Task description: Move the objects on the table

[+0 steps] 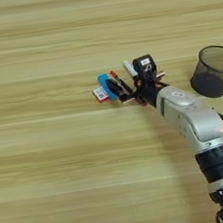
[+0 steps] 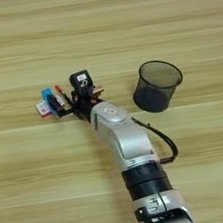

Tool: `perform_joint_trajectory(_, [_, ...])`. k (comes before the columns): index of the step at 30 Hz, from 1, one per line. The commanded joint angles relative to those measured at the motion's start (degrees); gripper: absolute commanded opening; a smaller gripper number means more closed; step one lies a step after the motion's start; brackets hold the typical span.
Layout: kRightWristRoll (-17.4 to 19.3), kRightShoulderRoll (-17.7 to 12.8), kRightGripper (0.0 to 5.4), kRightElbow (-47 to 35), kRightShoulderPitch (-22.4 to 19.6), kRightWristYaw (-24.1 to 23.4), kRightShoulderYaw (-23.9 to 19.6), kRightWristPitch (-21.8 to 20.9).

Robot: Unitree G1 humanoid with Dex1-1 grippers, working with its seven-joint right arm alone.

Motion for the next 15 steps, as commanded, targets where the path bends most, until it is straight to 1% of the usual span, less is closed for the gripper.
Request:
perform_joint_trajectory(1, [-0.79,0.0,5.36,-1.59,-4.35,0.0,0.38,-3.7])
perform_joint_trajectory(7, [-0.96,0.01,5.36,-2.22,-3.7,1.03,1.27,-4.83])
perform_joint_trajectory(15, [-2.5,-0.26,5.36,-1.0,-3.56,1.27,2.16,-5.73])
